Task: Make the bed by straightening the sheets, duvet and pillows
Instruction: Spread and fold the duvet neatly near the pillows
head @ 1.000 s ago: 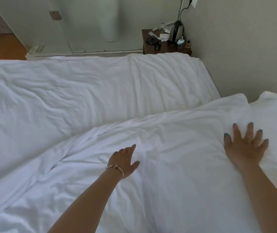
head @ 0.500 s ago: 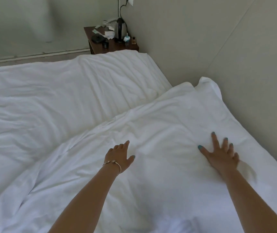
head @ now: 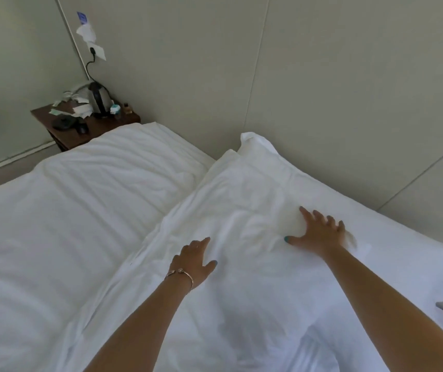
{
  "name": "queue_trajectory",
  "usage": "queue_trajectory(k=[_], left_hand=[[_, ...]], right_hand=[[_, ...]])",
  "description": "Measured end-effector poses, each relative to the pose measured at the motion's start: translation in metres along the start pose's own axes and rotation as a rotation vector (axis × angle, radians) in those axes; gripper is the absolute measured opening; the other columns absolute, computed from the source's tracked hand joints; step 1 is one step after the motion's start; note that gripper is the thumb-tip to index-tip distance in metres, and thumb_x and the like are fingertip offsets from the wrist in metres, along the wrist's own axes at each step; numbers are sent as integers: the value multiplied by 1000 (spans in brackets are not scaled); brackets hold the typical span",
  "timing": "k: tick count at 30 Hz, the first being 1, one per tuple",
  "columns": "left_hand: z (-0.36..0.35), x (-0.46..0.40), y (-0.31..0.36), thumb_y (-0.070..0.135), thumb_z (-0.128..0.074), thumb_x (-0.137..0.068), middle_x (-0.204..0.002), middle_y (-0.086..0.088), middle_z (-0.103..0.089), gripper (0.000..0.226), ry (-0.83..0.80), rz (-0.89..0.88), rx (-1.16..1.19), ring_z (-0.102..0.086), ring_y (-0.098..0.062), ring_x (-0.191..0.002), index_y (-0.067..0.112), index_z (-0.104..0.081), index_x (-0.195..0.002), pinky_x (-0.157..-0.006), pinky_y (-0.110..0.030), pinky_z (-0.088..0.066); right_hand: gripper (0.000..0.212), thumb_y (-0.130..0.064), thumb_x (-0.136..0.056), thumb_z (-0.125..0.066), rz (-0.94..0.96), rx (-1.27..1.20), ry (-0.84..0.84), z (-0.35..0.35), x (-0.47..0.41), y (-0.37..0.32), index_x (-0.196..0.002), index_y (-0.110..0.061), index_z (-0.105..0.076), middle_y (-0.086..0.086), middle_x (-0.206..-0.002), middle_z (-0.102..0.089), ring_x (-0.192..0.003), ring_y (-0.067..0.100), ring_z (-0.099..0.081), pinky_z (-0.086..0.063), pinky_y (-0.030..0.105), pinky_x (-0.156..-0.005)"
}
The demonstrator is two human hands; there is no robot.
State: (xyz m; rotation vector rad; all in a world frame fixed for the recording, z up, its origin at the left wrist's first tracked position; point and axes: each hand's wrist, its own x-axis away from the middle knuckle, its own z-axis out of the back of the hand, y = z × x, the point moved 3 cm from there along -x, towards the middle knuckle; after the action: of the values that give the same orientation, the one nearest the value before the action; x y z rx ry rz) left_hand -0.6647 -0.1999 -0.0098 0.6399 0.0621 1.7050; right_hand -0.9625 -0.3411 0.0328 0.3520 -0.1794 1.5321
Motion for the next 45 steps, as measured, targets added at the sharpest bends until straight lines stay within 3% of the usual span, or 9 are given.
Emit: queue_trajectory(k=[4, 8, 12, 14, 17, 24, 35, 40, 45], left_hand=[[-5, -31, 74, 57, -58, -84, -159, 6, -8, 81, -17, -101, 230, -8, -20, -145, 47, -9, -148, -112, -46, -29], [-35, -55, 148, 59, -75, -69, -160, 0, 12, 108, -30, -11, 441, 12, -32, -147, 53, 2, -146, -118, -47, -12], [-68, -95, 182, 51, -82, -62, -152, 6, 35, 126, -90, 142, 440, 25, -35, -143, 62, 18, -137, -112, -60, -21], [-75, -111, 183, 47, -84, -59, -146, 9, 45, 134, -104, 195, 404, 28, -34, -142, 68, 30, -124, -108, -67, -24], [-79, -134, 187, 53, -85, -51, -136, 9, 56, 140, -90, 278, 312, 38, -35, -136, 69, 39, -115, -105, -73, -18], [-44, -168, 213, 87, -64, -47, -142, 13, 50, 121, -37, 193, 307, 48, -30, -130, 69, 25, -128, -105, -72, 8], [-61, -183, 229, 81, -71, -45, -135, 11, 58, 132, -193, 261, 127, 43, -35, -133, 68, 35, -122, -104, -76, -10], [-58, -149, 217, 83, -68, -42, -136, 12, 57, 133, -42, 305, 185, 42, -33, -134, 66, 34, -125, -106, -74, -6], [-27, -124, 224, 81, -72, -39, -140, 16, 51, 136, 105, 293, 353, 36, -28, -139, 66, 30, -128, -108, -72, -10]], right_hand=[[116, -79, -62, -62, -35, -149, -11, -10, 2, 13, -149, -34, 1, 7, -144, -32, -129, 31, -36, -36, 45, -100], [101, -71, -61, -72, 72, -404, -49, -12, -27, 24, -139, -26, -28, -1, -133, -43, -122, 24, -48, -42, 41, -98], [86, -73, -68, -66, -35, -506, 281, 13, -104, 94, -138, -28, -42, 3, -140, -44, -131, 26, -38, -30, 42, -106], [111, -78, -61, -68, -105, -608, 113, 13, -141, 124, -149, -31, -20, 2, -152, -33, -139, 27, -33, -30, 43, -109], [128, -78, -51, -74, 131, -722, -231, 2, -196, 115, -151, -41, -3, -13, -156, -24, -140, 16, -33, -34, 36, -109], [124, -83, -31, -79, 300, -763, -345, -56, -246, 87, -132, -74, -7, -27, -144, -35, -132, 9, -41, -39, 41, -109], [136, -78, -39, -79, 228, -701, -523, -34, -235, 125, -152, -29, -22, -10, -146, -40, -130, 11, -43, -35, 22, -99], [57, -35, -49, -96, 292, -843, -410, -19, -191, 112, -97, -24, -67, -2, -104, -71, -84, 6, -63, -48, 8, -63], [29, -27, -63, -90, 371, -810, -80, 74, -162, 111, -82, -33, -68, -8, -84, -72, -78, 16, -67, -54, 35, -73]])
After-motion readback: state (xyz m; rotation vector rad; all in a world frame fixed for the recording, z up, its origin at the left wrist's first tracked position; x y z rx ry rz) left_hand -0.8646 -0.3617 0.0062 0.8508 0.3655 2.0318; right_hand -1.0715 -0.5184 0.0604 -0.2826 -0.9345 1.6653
